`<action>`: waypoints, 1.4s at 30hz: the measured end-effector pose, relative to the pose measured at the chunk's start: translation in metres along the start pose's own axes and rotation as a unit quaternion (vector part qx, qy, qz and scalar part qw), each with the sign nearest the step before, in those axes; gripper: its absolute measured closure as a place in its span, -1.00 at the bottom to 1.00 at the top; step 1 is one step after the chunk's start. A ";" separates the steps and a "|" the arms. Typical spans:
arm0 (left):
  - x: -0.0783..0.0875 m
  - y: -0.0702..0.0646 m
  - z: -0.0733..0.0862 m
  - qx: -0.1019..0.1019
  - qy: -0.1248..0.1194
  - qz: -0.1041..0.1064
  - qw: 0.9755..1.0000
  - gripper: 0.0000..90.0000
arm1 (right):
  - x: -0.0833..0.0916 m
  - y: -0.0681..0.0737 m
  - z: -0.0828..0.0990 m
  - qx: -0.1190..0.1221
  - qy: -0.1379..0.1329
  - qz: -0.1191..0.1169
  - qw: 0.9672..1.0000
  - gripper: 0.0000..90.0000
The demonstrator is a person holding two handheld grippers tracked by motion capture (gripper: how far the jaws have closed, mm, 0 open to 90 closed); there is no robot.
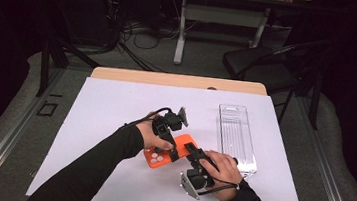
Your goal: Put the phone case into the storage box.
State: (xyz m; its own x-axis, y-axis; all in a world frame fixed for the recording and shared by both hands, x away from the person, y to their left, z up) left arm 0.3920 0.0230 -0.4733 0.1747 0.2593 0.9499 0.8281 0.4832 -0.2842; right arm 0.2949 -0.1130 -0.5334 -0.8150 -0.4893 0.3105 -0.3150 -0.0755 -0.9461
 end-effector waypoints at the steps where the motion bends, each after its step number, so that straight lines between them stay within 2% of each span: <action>1: 0.000 0.000 0.000 0.001 0.000 0.001 1.000 -0.64 | 0.000 0.000 0.000 0.001 0.002 0.001 1.000 0.47; 8: 0.000 0.002 0.000 0.007 0.002 0.016 1.000 -0.64 | 0.002 0.001 0.000 0.012 -0.001 0.006 1.000 0.57; 12: 0.000 0.002 0.000 0.008 0.004 0.033 0.999 -0.64 | 0.002 0.003 0.001 0.025 -0.002 0.012 1.000 0.61; 32: -0.002 0.004 0.000 0.014 0.008 0.044 0.999 -0.64 | 0.002 0.007 0.001 0.051 -0.007 0.020 0.998 0.75; 40: -0.003 0.005 0.000 0.017 0.006 0.049 0.999 -0.64 | 0.002 0.009 0.002 0.051 -0.007 0.023 0.998 0.77; 42: -0.003 0.005 0.000 0.018 0.005 0.052 0.998 -0.64 | 0.002 0.010 0.002 0.046 -0.013 0.032 0.998 0.77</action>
Point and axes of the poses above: each handheld gripper's, and its own axes: x roughly backward along the jaws, z roughly out of its underside, y roughly to its left, the point moved 2 cm from there along -x, roughly forward along the jaws, and after that the axes turned 1 degree about x, right-handed, at the moved point
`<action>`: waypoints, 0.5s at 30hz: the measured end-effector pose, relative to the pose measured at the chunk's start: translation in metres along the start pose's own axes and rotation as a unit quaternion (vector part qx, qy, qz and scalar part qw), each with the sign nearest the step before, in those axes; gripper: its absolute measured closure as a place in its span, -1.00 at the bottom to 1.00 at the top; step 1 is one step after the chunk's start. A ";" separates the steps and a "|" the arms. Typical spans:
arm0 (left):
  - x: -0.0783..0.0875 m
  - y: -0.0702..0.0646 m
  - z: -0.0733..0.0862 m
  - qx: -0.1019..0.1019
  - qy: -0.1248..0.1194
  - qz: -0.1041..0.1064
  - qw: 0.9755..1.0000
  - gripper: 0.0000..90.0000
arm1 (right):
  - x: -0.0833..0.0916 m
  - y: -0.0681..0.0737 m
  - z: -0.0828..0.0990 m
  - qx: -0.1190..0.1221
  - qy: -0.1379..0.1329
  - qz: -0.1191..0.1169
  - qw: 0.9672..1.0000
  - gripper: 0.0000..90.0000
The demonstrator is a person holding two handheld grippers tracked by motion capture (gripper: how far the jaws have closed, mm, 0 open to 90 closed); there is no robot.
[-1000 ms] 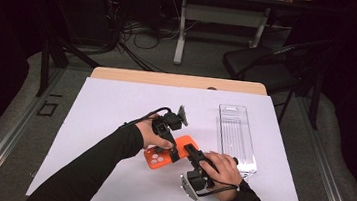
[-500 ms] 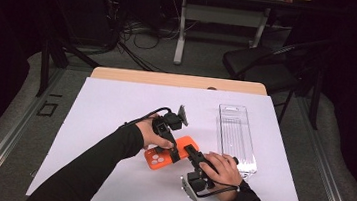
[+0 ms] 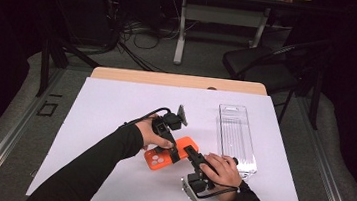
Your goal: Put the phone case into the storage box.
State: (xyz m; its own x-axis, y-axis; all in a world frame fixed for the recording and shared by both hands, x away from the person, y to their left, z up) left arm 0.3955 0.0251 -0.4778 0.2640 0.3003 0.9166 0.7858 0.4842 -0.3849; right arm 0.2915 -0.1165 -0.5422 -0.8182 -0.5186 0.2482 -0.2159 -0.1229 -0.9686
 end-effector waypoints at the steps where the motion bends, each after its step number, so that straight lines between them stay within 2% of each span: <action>1: 0.000 0.000 0.000 0.000 0.001 0.001 1.000 -0.64 | 0.000 0.000 0.000 -0.001 0.000 0.001 1.000 0.77; 3: 0.000 0.000 0.000 0.001 0.001 0.001 1.000 -0.64 | 0.000 0.001 0.000 -0.007 0.001 0.002 1.000 0.77; 15: 0.001 0.001 0.001 0.003 -0.005 0.007 1.000 -0.64 | 0.000 0.001 0.000 -0.001 0.000 0.009 1.000 0.78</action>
Point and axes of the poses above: each handheld gripper's, and its own axes: x roughly backward along the jaws, z roughly out of its underside, y roughly to its left, the point moved 2 cm from there along -x, roughly forward along the jaws, and after that the axes turned 1 degree about x, right-handed, at the moved point
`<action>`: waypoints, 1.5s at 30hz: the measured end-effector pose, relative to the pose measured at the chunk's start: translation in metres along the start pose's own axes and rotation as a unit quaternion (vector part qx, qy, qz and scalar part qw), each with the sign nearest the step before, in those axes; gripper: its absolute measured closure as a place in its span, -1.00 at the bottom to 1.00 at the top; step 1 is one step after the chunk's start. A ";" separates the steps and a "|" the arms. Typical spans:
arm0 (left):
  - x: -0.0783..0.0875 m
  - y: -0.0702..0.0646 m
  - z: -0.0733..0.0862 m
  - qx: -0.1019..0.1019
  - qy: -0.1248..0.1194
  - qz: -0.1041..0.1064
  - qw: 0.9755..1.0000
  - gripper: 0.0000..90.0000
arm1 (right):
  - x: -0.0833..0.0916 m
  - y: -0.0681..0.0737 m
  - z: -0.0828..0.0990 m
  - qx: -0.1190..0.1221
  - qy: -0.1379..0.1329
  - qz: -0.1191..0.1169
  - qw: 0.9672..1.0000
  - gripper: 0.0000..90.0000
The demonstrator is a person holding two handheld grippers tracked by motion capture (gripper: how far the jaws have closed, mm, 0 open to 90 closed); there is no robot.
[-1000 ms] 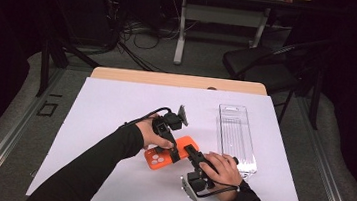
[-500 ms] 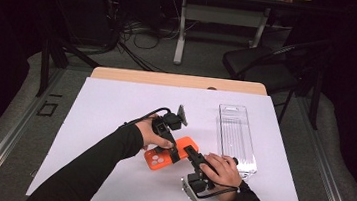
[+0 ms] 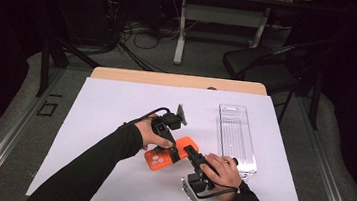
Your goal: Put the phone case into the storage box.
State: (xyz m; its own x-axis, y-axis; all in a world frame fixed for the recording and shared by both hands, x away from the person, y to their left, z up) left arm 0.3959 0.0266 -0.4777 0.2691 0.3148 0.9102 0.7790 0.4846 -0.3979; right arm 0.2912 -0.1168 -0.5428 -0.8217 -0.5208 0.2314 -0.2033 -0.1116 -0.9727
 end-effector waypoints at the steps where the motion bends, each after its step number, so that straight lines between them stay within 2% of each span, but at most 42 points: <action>1: 0.000 0.000 0.000 0.000 -0.001 -0.001 1.000 -0.64 | 0.000 0.000 0.000 0.001 0.001 0.001 1.000 0.78; 11: 0.000 -0.002 0.000 -0.003 -0.006 -0.005 1.000 -0.65 | 0.001 0.000 0.000 0.009 0.001 0.011 1.000 0.78; 29: 0.003 -0.004 0.001 -0.009 -0.014 -0.007 1.000 -0.66 | 0.002 0.001 0.001 0.002 -0.003 0.032 0.999 0.79; 45: 0.004 -0.005 0.001 -0.010 -0.027 -0.018 0.999 -0.76 | 0.004 0.000 0.002 -0.002 -0.001 0.031 1.000 0.79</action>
Point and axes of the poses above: each handheld gripper's, and its own axes: x roughly backward along the jaws, z roughly out of its underside, y roughly to its left, the point moved 2 cm from there along -x, roughly forward along the jaws, and after that the axes turned 1 degree about x, right-handed, at the moved point
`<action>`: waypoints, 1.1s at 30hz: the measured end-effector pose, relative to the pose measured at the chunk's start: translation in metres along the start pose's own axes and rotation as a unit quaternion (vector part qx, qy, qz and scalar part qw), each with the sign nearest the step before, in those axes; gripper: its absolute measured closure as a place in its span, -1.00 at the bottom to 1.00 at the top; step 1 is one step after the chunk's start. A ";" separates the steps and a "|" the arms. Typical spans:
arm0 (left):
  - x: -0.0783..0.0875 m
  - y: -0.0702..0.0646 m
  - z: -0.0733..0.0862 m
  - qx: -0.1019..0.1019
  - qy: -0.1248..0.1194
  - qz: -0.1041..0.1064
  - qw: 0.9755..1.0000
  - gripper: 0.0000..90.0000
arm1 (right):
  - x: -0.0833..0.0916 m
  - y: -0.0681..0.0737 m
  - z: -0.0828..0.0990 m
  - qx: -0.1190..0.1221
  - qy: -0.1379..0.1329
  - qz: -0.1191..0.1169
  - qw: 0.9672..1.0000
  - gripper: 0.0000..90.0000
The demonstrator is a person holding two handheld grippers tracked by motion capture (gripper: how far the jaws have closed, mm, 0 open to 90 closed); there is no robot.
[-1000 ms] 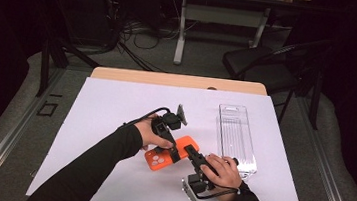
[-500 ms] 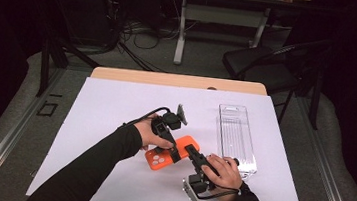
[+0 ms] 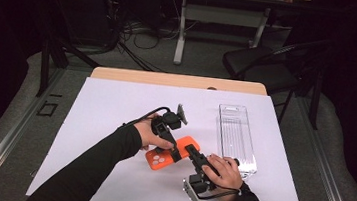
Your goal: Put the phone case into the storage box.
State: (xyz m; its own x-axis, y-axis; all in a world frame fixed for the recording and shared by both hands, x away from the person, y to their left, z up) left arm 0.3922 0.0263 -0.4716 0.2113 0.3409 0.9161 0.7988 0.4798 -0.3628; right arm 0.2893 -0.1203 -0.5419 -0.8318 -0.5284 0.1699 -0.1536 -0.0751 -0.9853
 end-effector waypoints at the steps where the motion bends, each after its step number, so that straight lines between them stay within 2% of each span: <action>1: 0.001 0.000 0.000 0.001 0.001 0.001 1.000 -0.76 | 0.000 0.000 0.000 -0.001 0.000 0.000 1.000 0.79; 15: 0.011 0.001 0.009 0.002 -0.012 -0.011 1.000 -0.76 | 0.000 0.003 0.004 -0.005 0.005 -0.005 1.000 0.79; 22: 0.019 0.007 0.018 0.009 -0.021 -0.018 1.000 -0.76 | 0.003 0.004 0.008 -0.003 0.019 -0.011 1.000 0.79; 27: 0.025 0.010 0.022 0.013 -0.032 -0.023 0.999 -0.75 | 0.003 0.004 0.010 -0.010 0.019 -0.011 1.000 0.79; 33: 0.031 0.014 0.026 0.015 -0.042 -0.032 0.998 -0.72 | 0.003 0.003 0.010 -0.009 0.018 -0.015 1.000 0.79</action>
State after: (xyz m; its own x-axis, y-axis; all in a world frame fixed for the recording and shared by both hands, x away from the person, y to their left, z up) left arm 0.3957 0.0646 -0.4532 0.1112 0.3756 0.9201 0.7922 0.5255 -0.3102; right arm 0.2918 -0.1300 -0.5450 -0.8456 -0.4951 0.1998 -0.1872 -0.0756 -0.9794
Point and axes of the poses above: each handheld gripper's, and its own axes: x roughly backward along the jaws, z roughly out of its underside, y roughly to its left, the point moved 2 cm from there along -x, roughly forward along the jaws, and after that the axes turned 1 degree about x, right-handed, at the moved point
